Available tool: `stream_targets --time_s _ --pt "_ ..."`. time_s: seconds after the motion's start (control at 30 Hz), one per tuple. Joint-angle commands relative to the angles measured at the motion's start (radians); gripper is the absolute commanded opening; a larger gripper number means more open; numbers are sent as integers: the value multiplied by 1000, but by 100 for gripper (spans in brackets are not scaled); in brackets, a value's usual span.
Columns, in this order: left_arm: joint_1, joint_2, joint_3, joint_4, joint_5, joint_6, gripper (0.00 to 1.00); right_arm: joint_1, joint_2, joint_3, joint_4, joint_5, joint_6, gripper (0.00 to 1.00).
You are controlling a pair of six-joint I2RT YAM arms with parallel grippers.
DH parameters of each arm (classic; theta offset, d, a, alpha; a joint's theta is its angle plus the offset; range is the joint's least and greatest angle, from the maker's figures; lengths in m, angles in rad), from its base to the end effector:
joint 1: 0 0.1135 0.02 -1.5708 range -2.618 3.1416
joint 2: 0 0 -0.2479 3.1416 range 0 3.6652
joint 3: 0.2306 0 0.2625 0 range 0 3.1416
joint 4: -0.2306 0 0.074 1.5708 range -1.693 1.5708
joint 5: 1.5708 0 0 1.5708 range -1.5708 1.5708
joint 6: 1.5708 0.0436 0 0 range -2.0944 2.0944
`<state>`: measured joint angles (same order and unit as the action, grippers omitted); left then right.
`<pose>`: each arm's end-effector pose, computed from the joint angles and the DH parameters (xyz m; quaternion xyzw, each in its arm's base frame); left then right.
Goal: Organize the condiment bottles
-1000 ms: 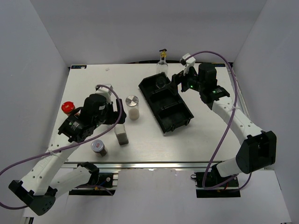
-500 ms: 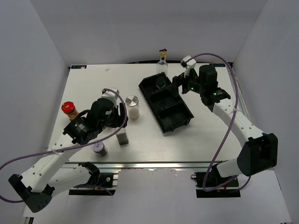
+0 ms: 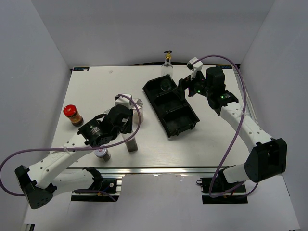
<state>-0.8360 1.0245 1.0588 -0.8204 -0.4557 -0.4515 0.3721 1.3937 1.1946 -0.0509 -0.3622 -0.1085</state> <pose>0.1648 -0.1537 0.3140 0.0872 0.9000 -0.0566 0.4232 0.3203 0.1416 0.3374 -0.2922 0.7282 0.2203 0.5795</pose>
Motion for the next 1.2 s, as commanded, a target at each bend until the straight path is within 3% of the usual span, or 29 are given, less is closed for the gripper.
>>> stream_targets --time_s 0.0,0.1,0.23,0.5,0.63,0.8,1.07,1.17 --pt "-8 -14 12 7 -70 -13 9 -7 -38 -9 28 -6 -7 89" --pt "-8 -20 15 26 -72 -13 0 -7 -39 -10 28 2 -7 90" --pt "-9 -23 41 82 -32 -4 0 -9 -54 -12 28 58 15 89" --pt "-15 118 223 274 61 43 0 -48 -202 -84 89 389 72 89" --pt "-41 256 387 260 86 76 0 -110 -260 -118 92 381 81 90" --pt "-75 364 486 339 138 122 0 -140 -305 -170 154 328 67 89" --pt "-69 531 720 417 -142 192 0 -171 -305 -170 149 359 76 89" --pt "-40 613 811 386 -182 200 0 -176 -298 -168 149 358 82 89"
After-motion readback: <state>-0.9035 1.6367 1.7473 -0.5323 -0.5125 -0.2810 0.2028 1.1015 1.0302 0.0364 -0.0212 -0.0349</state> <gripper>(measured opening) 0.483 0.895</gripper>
